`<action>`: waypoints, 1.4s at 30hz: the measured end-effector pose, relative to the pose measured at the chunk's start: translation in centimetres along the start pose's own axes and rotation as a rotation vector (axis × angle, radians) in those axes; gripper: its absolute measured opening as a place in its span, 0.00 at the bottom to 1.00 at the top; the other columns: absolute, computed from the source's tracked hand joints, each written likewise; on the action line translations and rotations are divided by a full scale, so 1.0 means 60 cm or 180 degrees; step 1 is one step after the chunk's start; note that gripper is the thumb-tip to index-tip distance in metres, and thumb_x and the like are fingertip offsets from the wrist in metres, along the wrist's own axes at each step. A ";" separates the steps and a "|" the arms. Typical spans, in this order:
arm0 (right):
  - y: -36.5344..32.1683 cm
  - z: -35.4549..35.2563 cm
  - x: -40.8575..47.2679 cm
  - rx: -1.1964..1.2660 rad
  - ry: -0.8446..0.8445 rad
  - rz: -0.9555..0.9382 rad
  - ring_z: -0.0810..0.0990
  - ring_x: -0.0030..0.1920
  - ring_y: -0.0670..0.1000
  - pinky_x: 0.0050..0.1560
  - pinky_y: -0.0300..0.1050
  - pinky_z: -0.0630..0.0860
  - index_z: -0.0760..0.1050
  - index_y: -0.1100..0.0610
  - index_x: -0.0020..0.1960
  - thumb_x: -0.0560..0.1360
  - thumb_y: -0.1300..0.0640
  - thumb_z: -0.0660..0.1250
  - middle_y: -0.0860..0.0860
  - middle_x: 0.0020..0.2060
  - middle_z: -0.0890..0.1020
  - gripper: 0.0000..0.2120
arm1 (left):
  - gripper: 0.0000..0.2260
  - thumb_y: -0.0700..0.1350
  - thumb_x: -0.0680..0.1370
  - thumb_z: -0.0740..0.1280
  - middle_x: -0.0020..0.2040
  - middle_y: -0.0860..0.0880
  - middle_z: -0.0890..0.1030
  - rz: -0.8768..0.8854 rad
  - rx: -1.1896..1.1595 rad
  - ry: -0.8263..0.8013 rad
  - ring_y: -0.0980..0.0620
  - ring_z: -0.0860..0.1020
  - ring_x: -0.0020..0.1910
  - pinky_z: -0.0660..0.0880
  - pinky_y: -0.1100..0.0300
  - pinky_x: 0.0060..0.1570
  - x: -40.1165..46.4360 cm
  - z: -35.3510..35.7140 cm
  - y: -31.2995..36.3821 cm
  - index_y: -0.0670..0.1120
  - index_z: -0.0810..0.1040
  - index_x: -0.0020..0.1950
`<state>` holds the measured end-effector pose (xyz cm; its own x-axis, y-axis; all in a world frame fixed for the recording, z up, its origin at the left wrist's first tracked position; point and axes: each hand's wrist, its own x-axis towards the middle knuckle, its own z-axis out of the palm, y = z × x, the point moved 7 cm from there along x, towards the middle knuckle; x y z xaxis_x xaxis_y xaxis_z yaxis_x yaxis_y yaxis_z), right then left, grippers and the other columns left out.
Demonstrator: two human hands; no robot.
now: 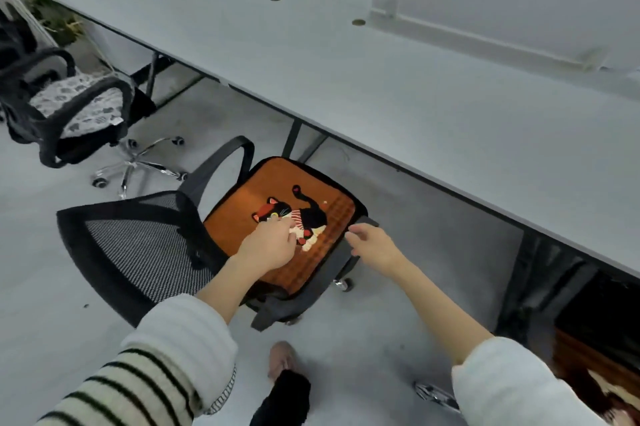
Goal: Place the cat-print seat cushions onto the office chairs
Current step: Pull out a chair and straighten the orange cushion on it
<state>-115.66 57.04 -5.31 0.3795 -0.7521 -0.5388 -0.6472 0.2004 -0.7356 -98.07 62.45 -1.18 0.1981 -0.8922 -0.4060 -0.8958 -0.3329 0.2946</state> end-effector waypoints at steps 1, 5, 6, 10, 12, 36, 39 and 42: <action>-0.006 0.021 0.024 0.0140 0.0052 0.0130 0.77 0.57 0.54 0.61 0.50 0.72 0.67 0.59 0.70 0.80 0.51 0.59 0.53 0.55 0.76 0.21 | 0.17 0.47 0.81 0.56 0.65 0.42 0.71 -0.0013 0.0009 -0.0091 0.43 0.72 0.62 0.72 0.47 0.60 0.023 -0.003 -0.029 0.46 0.68 0.69; -0.012 0.101 0.121 0.0770 0.0150 0.0746 0.78 0.56 0.54 0.62 0.53 0.75 0.63 0.56 0.73 0.79 0.51 0.59 0.53 0.61 0.75 0.24 | 0.19 0.47 0.81 0.56 0.66 0.42 0.70 -0.0212 0.0029 -0.0337 0.42 0.71 0.64 0.70 0.49 0.62 0.111 -0.007 -0.148 0.47 0.66 0.71; -0.012 0.113 0.139 0.0881 0.0184 0.0913 0.76 0.59 0.54 0.63 0.54 0.74 0.62 0.56 0.73 0.79 0.51 0.59 0.53 0.65 0.73 0.24 | 0.19 0.47 0.81 0.57 0.66 0.41 0.70 -0.0247 0.0026 -0.0427 0.42 0.71 0.64 0.69 0.49 0.63 0.129 -0.002 -0.170 0.46 0.66 0.71; 0.010 0.144 0.230 0.1030 0.0340 0.1329 0.75 0.61 0.55 0.63 0.51 0.73 0.62 0.57 0.73 0.78 0.50 0.60 0.54 0.63 0.75 0.26 | 0.18 0.45 0.81 0.57 0.67 0.40 0.69 -0.0312 -0.0150 -0.0599 0.41 0.70 0.65 0.67 0.50 0.65 0.208 0.029 -0.235 0.44 0.66 0.70; 0.029 0.163 0.279 0.0994 0.0368 0.1490 0.76 0.54 0.54 0.57 0.46 0.74 0.63 0.58 0.73 0.78 0.50 0.59 0.54 0.55 0.77 0.26 | 0.21 0.45 0.81 0.57 0.71 0.40 0.65 -0.0439 -0.0275 -0.0665 0.41 0.66 0.69 0.64 0.50 0.68 0.257 0.062 -0.276 0.44 0.62 0.73; 0.216 0.191 0.445 0.0903 0.1879 0.2633 0.73 0.61 0.64 0.57 0.50 0.70 0.60 0.57 0.73 0.81 0.61 0.49 0.61 0.63 0.74 0.21 | 0.25 0.46 0.81 0.56 0.69 0.33 0.60 -0.1534 0.0045 0.0137 0.34 0.62 0.66 0.63 0.40 0.64 0.569 0.193 -0.533 0.40 0.55 0.75; 0.203 0.181 0.444 0.1070 0.1814 0.2532 0.71 0.63 0.61 0.55 0.44 0.65 0.57 0.55 0.75 0.82 0.59 0.48 0.58 0.66 0.72 0.21 | 0.18 0.42 0.81 0.56 0.63 0.34 0.66 -0.1232 0.0087 0.0224 0.34 0.69 0.58 0.70 0.41 0.53 0.564 0.162 -0.517 0.38 0.63 0.69; 0.167 0.167 0.444 0.1070 0.1795 0.2255 0.69 0.67 0.59 0.58 0.42 0.64 0.58 0.54 0.75 0.82 0.58 0.48 0.56 0.68 0.70 0.21 | 0.13 0.37 0.79 0.56 0.58 0.34 0.69 -0.1008 0.0034 0.0481 0.34 0.73 0.50 0.71 0.43 0.43 0.533 0.122 -0.466 0.38 0.68 0.63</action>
<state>-105.39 45.30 -31.16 -0.4562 -0.5611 -0.6907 -0.3476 0.8269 -0.4421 -69.60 45.47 -28.73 0.5227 -0.7806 -0.3428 -0.7844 -0.5978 0.1653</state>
